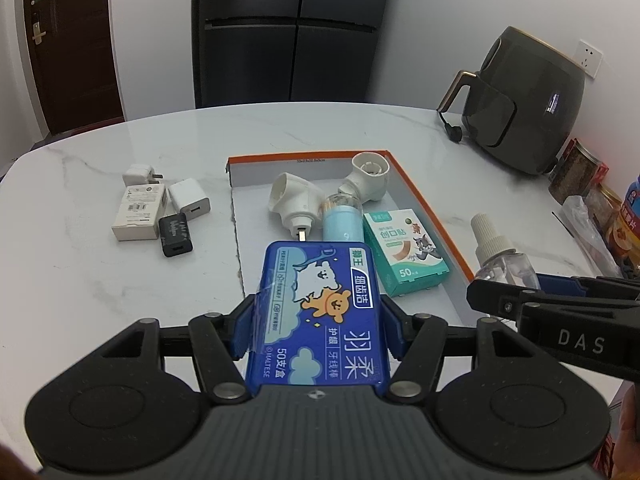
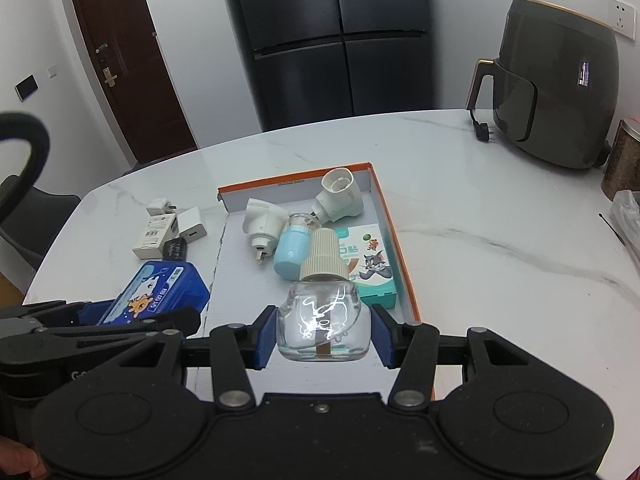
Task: Organize rigid objects
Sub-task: 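Carry the blue box with the left gripper and the glass bottle with the right toward the tray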
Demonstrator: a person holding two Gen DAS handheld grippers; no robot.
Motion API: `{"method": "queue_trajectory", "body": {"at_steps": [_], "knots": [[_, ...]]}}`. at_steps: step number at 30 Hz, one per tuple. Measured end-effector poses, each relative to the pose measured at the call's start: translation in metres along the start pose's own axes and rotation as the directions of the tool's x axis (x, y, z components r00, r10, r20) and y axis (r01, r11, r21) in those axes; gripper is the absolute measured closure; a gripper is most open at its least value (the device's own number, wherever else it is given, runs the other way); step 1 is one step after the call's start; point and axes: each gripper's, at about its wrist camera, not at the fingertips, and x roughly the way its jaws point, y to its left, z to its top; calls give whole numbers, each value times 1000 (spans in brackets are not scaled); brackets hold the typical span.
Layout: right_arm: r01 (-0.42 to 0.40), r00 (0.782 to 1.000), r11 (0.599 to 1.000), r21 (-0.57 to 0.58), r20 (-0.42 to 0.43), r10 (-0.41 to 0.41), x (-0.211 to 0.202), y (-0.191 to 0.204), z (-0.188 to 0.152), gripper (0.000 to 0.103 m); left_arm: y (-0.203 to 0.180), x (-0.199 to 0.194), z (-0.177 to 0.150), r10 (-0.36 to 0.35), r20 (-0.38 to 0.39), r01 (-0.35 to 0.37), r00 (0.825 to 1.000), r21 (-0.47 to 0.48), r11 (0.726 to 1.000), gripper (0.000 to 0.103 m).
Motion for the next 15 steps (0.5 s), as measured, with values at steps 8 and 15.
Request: {"method": "queue_trajectory", "body": {"at_steps": [8,15], "knots": [[1,1000,1000,3,-5,-1,8,-6,1,43,-1,9,1,-1,-16,1,1000,-5,1000,40],[-2,1000,1000,3,-10,2,15,-10,5,43,-2,17,1,1,-27,-1,1000,-10,1000,40]]}}
